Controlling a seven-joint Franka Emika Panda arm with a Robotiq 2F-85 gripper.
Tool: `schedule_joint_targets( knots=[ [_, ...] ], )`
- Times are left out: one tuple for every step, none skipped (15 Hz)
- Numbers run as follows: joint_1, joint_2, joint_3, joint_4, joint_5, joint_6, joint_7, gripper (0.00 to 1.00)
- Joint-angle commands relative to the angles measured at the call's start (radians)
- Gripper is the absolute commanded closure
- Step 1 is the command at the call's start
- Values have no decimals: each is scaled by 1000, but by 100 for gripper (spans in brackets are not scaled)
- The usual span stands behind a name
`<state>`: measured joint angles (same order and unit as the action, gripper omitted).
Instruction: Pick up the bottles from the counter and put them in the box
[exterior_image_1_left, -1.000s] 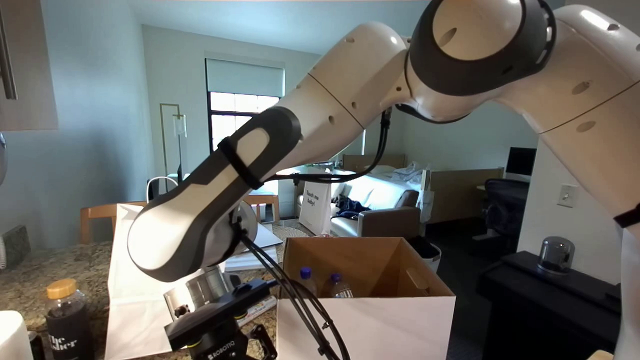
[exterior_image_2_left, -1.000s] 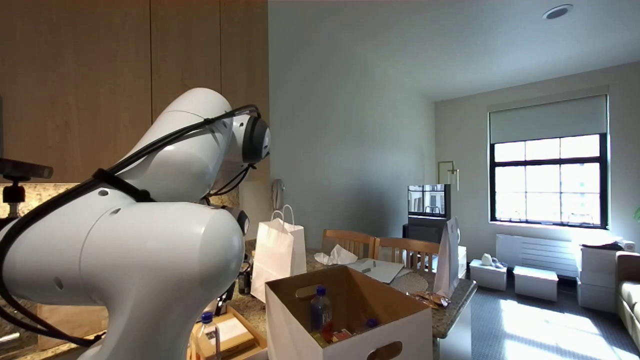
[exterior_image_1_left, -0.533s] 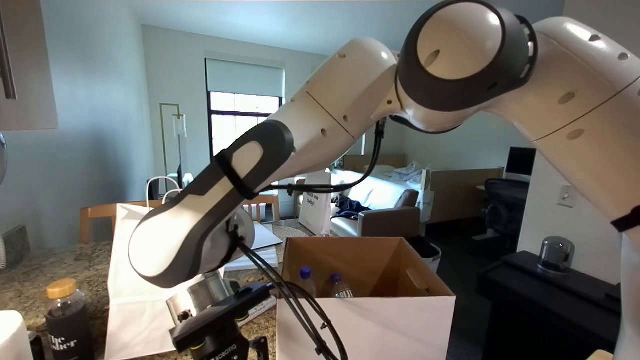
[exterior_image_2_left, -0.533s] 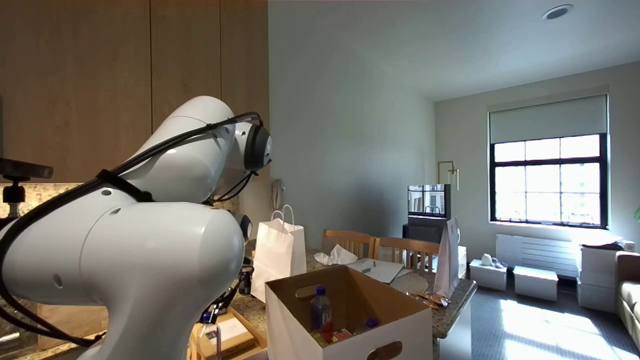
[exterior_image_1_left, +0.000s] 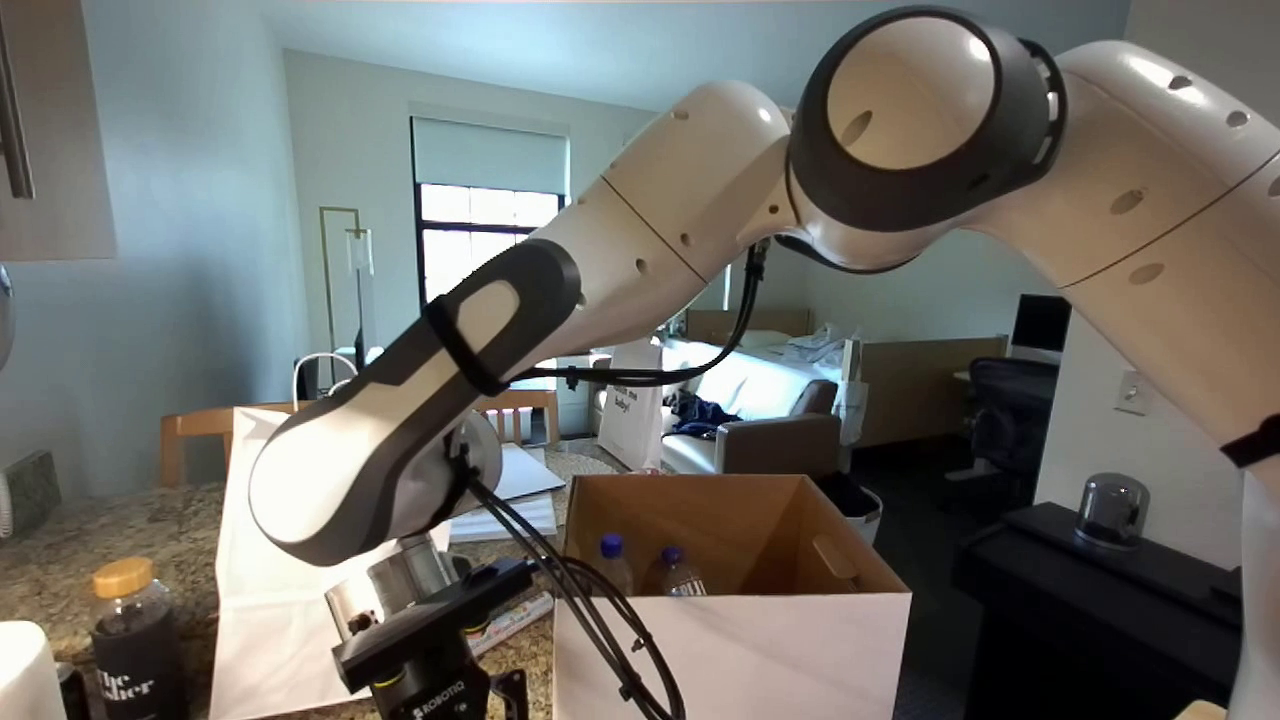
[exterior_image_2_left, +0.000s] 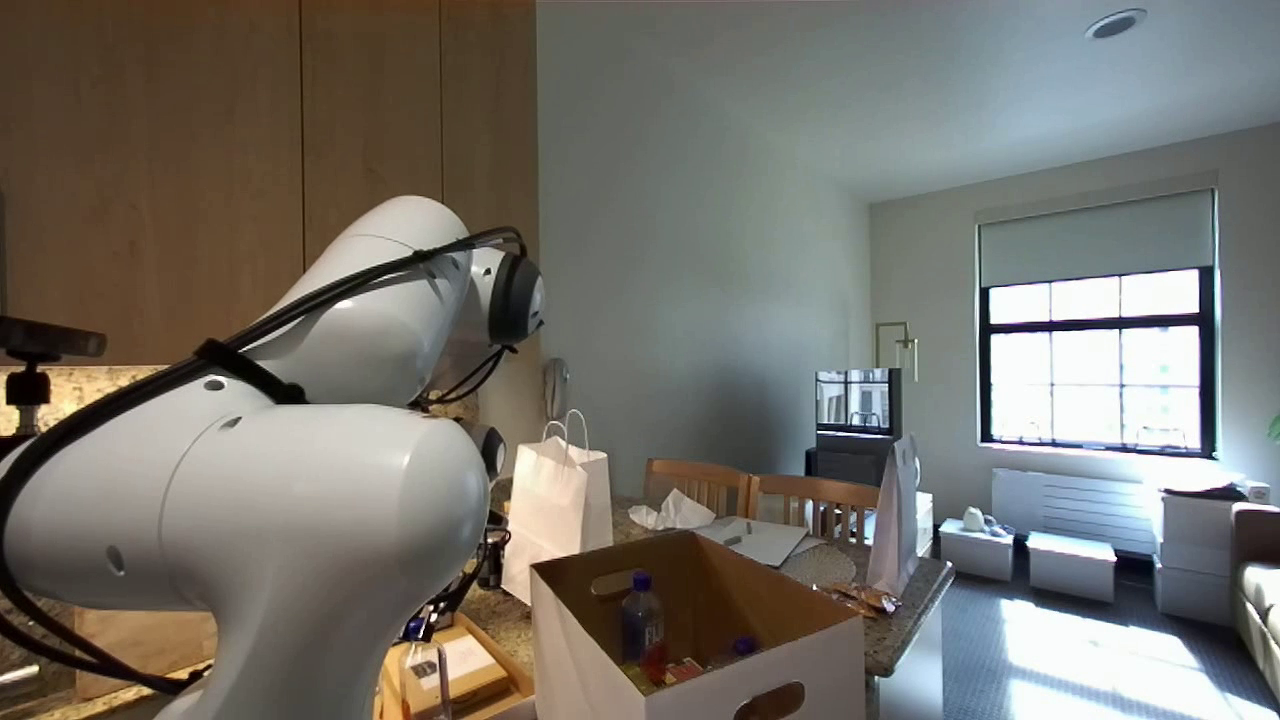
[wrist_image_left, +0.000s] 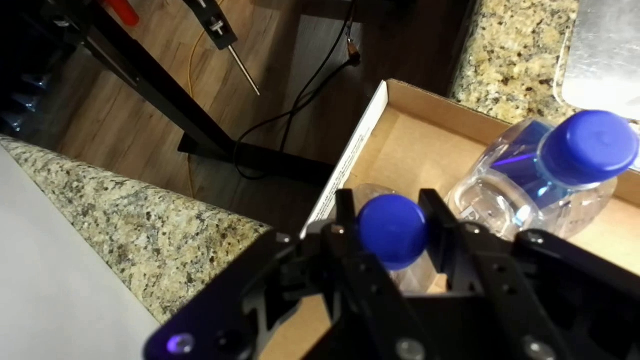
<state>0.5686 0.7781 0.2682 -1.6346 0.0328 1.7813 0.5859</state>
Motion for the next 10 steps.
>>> schedule_joint_targets(
  knots=[
    [20,-141,-21,-121,12,30,34,86],
    [20,-173,-24,-146,13,43,53,85],
    [17,-235,-30,-198,11,71,81,86],
    [17,-279,-35,-231,8,88,104,86],
    [8,-336,-42,-278,12,123,136,86],
    [4,-384,-46,-313,8,142,163,86],
    [-10,-438,-50,-357,11,170,182,85],
    [-21,-491,-53,-393,12,188,207,85],
    [-42,-548,-54,-432,16,212,218,85],
    [-60,-602,-55,-465,13,216,236,85]
  ],
)
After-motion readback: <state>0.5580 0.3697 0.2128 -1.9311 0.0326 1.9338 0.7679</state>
